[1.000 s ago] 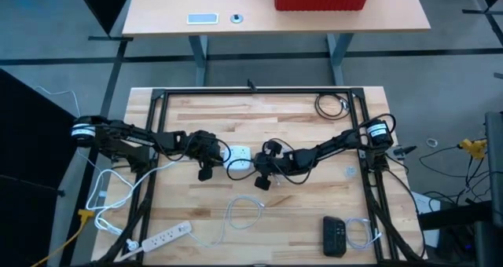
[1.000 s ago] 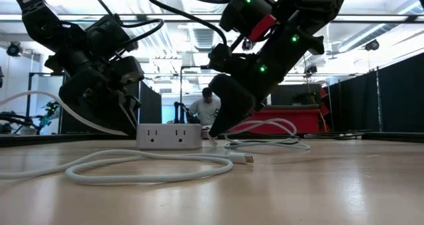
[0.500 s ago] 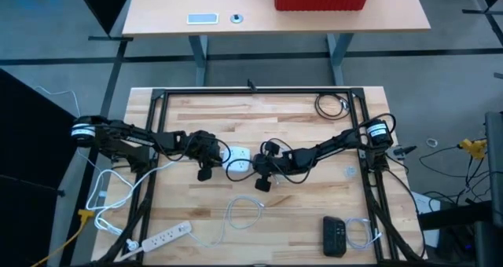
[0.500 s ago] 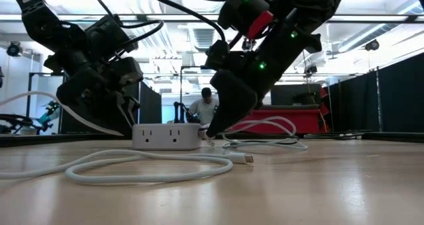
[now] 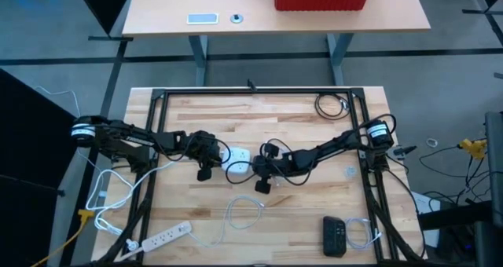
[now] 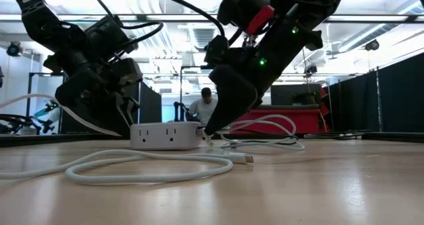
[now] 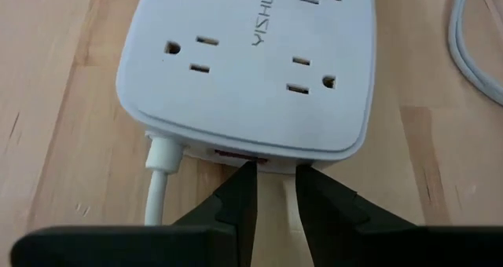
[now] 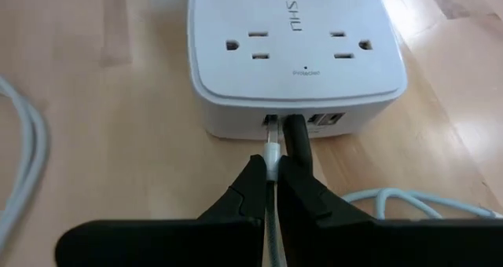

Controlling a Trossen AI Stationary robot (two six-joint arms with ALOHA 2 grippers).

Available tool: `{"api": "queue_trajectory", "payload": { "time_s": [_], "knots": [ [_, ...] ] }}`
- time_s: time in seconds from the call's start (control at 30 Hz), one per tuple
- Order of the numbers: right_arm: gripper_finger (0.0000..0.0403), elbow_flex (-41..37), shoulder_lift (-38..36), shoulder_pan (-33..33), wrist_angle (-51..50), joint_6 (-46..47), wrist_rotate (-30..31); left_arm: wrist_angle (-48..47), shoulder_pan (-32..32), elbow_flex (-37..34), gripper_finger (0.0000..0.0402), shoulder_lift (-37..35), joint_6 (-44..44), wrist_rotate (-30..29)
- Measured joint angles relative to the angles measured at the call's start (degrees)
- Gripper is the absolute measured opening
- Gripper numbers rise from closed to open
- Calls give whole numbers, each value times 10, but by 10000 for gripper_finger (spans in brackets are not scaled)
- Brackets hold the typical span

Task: Insert USB
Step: Insert the blue USB cable into the top white outlet extension

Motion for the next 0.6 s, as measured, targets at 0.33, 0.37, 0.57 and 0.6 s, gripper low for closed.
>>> {"api": "queue_trajectory", "payload": {
  "time_s": [0.33, 0.37, 0.57, 0.6],
  "knots": [
    [0, 1, -3, 6, -2, 13, 7, -3, 0, 0, 77, 0, -4, -1],
    [0, 2, -3, 6, -5, 16, 9, -3, 0, 0, 77, 0, -4, -1],
    [0, 2, -8, 6, -15, 22, 18, -2, 0, 1, 77, 0, -5, -1],
    [0, 2, -9, 6, -15, 24, 18, -2, 0, 1, 77, 0, -5, -1]
  ]
}}
